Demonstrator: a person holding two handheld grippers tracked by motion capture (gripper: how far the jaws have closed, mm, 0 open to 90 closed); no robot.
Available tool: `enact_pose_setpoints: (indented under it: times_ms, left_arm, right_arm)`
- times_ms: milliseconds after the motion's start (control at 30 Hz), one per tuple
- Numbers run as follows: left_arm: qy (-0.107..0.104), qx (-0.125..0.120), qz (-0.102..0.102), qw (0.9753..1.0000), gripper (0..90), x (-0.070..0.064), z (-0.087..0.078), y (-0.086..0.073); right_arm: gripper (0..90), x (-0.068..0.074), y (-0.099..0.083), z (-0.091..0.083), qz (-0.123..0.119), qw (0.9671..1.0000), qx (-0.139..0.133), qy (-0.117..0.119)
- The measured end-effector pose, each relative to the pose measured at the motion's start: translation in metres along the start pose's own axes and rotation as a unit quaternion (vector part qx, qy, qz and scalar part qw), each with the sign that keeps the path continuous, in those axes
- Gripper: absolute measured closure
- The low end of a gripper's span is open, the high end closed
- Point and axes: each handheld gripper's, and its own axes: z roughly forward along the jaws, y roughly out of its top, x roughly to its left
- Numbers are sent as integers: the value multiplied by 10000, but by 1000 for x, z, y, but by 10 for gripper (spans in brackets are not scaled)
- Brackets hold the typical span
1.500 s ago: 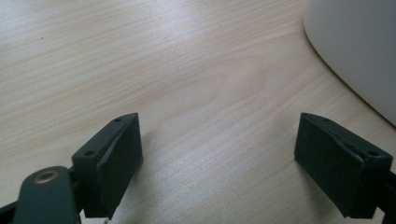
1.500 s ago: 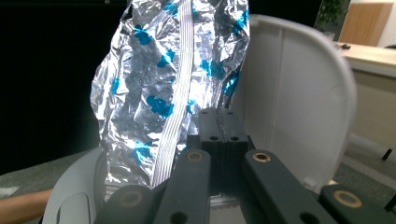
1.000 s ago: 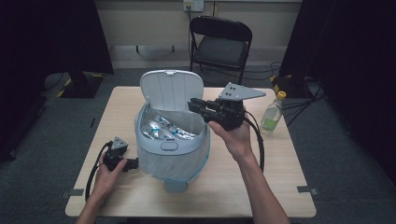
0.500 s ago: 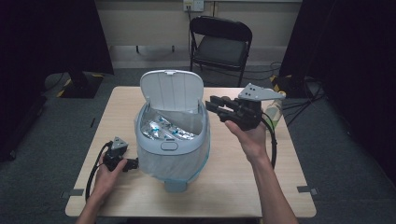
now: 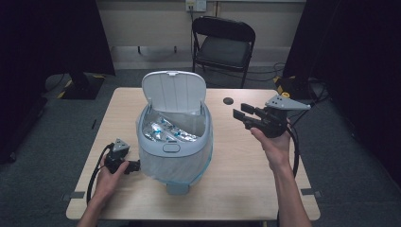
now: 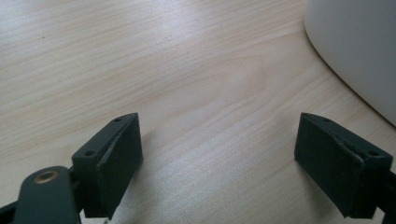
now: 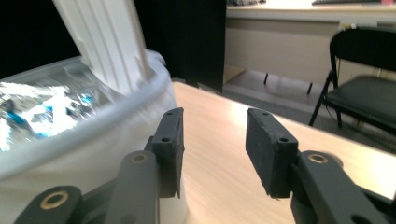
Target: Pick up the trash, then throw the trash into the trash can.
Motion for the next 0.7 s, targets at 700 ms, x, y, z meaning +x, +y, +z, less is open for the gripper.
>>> enact_pose_setpoints:
  times_ms: [700]
  left_arm:
    - [7, 2, -1, 10000, 147, 0, 0, 0]
  right_arm:
    - [373, -68, -101, 5, 724, 9872, 995, -1014]
